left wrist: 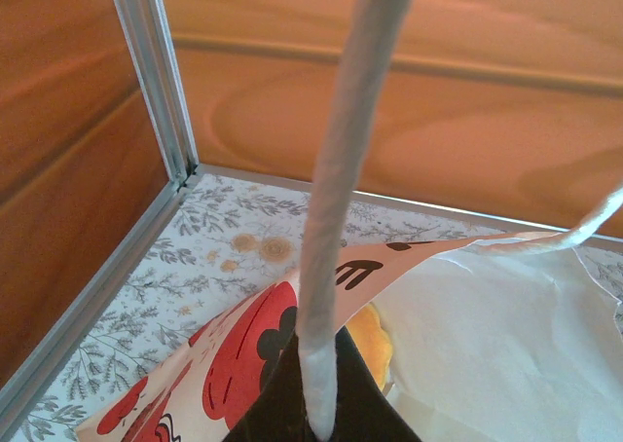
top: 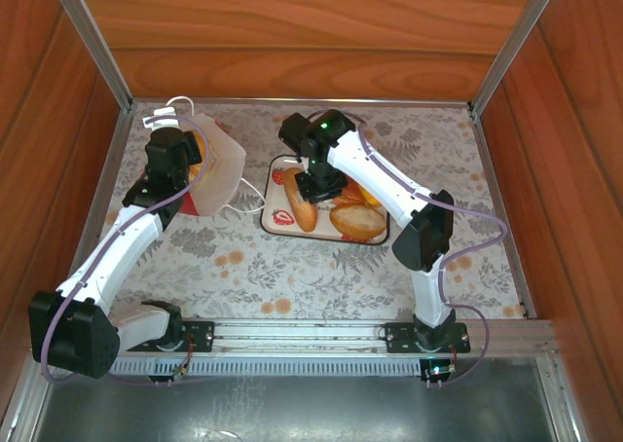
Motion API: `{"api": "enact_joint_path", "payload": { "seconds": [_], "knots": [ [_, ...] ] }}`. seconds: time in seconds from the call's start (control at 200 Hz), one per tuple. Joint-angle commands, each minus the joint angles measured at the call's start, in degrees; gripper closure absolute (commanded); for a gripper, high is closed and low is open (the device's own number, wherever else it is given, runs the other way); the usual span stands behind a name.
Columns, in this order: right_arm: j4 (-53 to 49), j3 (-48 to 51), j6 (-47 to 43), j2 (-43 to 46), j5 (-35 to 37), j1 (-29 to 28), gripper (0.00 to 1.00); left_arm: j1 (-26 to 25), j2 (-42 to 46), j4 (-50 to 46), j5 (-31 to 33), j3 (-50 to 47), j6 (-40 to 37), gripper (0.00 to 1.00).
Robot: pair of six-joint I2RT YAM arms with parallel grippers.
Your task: Take the fake bread out of the paper bag
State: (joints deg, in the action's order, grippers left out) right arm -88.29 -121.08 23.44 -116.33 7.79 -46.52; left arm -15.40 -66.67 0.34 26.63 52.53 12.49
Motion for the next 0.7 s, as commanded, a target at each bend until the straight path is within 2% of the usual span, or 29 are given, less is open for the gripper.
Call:
{"api": "enact_joint_path", "payload": {
  "seconds": [0.0,0.38,0.695],
  "knots": [
    [-2.2,0.9,2.3,2.9,4.9,1.1,0.76,0.1,1.0,0.4,-0.6,1.0,1.1,1.00],
    [-2.8,0.8,3.6,5.3,6.1,1.1,0.78,0.1,0.8,0.4,-0.7,1.2,1.2,1.00],
    [-2.2,1.9,2.9,2.8,4.3,1.0,0.78,0.1,0.8,0.3,-1.1,1.2,1.4,1.00]
  ]
}}
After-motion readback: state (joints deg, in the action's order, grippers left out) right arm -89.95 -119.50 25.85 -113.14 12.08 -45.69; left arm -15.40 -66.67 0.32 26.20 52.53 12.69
